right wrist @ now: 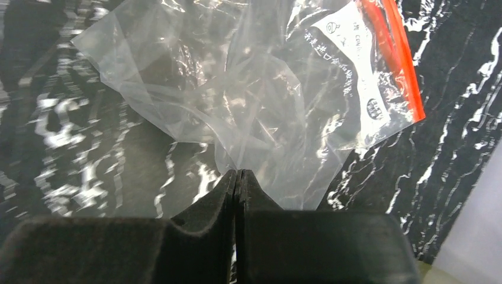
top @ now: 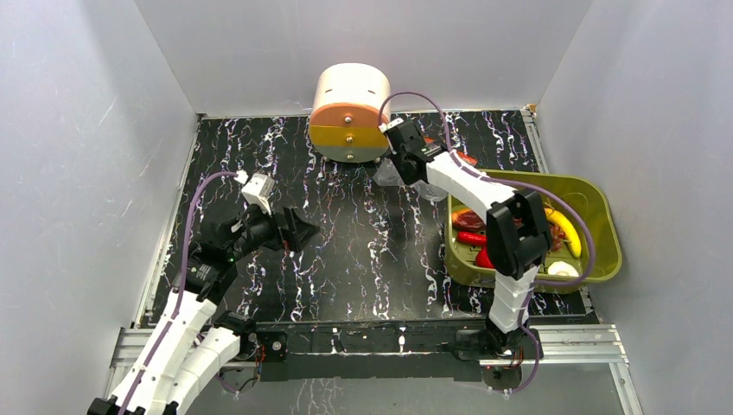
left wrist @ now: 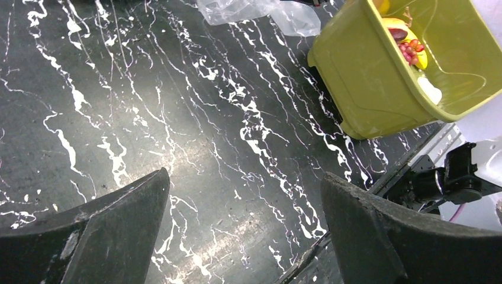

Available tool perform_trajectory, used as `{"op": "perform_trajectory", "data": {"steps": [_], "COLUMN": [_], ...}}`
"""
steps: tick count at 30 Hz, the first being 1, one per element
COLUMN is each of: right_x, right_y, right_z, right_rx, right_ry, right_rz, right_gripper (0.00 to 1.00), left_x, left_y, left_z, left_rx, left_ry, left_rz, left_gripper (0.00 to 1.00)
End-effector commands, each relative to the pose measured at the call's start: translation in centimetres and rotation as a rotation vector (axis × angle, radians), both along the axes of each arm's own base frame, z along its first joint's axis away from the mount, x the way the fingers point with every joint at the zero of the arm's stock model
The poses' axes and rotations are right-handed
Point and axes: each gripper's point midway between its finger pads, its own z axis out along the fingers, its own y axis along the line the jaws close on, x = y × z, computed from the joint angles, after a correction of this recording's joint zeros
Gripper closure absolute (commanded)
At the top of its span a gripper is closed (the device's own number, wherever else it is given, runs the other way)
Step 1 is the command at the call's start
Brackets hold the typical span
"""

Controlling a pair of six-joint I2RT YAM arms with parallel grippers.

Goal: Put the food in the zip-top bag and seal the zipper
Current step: Pick up the zipper food storage bag at the center of the board.

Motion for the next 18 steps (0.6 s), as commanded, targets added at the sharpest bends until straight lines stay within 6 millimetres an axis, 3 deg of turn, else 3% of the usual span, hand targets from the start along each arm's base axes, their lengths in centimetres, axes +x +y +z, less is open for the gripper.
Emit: {"op": "perform_trajectory", "data": {"steps": [1, 8, 18], "right_x": [-3.0, -9.0, -17.2], "right_y": [4.0, 7.9, 10.9], "right_z": [6.1, 10.7, 15.3], "right_rx": [0.218, 0.434, 0.752], "right_ry": [-0.032, 0.005, 0.097], "right_rz": [0.068, 0.239, 0.517], "right_gripper": [1.0, 1.0, 1.0], "left_x": [-0.6, -0.8, 0.0], "left_y": [-0.7, -1.5, -2.3], "left_z": [1.1, 2.5, 5.0], "left_rx": [-0.04, -0.065, 0.006], "left_ry": [-0.064, -0.16, -0.312], "left_rz": [-0.053, -0.122, -0.23], "left_gripper": [0.02, 0.03, 0.05]}}
